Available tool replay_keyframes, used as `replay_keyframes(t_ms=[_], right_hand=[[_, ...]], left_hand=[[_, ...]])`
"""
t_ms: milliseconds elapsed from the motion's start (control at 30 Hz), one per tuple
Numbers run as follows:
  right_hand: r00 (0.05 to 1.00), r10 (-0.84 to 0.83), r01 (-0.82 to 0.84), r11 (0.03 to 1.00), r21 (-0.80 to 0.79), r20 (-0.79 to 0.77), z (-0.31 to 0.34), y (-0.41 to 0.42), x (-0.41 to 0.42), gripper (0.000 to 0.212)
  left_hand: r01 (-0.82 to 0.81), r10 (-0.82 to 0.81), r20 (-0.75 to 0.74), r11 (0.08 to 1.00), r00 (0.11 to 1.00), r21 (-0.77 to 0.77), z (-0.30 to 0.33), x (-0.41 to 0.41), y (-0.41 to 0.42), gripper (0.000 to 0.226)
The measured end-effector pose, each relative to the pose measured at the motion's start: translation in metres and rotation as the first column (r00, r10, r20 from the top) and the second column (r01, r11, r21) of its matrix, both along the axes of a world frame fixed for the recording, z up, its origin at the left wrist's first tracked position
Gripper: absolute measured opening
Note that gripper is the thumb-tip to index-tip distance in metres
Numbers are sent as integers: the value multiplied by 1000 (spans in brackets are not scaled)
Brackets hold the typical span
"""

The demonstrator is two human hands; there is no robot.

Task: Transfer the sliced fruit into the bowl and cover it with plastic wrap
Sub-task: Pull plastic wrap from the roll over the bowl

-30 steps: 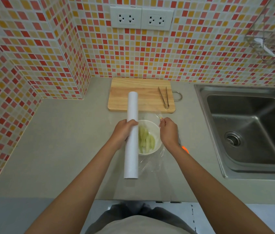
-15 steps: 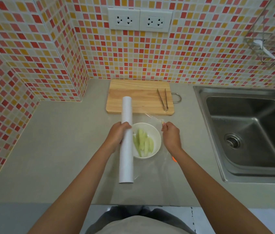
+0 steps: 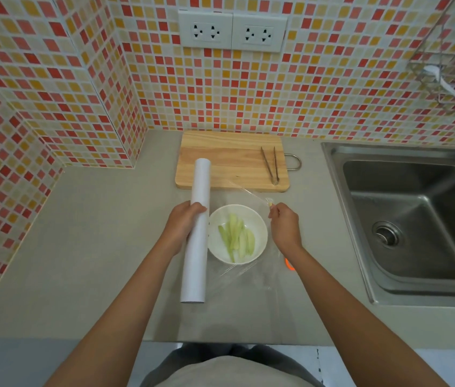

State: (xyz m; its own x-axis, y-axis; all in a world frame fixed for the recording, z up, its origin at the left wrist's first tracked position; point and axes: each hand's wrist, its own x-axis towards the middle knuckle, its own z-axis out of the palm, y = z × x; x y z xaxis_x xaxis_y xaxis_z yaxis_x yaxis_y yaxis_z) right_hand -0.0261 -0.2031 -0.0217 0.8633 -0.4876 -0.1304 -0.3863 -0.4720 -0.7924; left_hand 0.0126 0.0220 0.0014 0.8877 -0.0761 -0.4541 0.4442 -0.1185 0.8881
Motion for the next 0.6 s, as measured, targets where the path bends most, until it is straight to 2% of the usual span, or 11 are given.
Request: replay_keyframes(t_ms=[67,167,367,467,600], right_hand=[[1000,13,-13,1000,-2,4,0,2,0,34],[999,27,-27,1000,-15,19,0,3,0,34],[999,34,-34,999,-29,11,0,0,0,33],[1000,30,-30,998,-46,-1,-1,-2,0,35],[999,27,-28,998,-51,-22,-5,-2,-2,35]], left_hand=[[-26,24,-31,998,999,-63,0,-1,-1,29],[10,-11,41,1000,999,13,-4,-2,-4,36],[-32,18,115,992,993,121,-10,-1,4,39],[-27,4,144,987,990,158,-13,-2,7,29],[17,-35,113,987,993,161,-19,-5,6,23]])
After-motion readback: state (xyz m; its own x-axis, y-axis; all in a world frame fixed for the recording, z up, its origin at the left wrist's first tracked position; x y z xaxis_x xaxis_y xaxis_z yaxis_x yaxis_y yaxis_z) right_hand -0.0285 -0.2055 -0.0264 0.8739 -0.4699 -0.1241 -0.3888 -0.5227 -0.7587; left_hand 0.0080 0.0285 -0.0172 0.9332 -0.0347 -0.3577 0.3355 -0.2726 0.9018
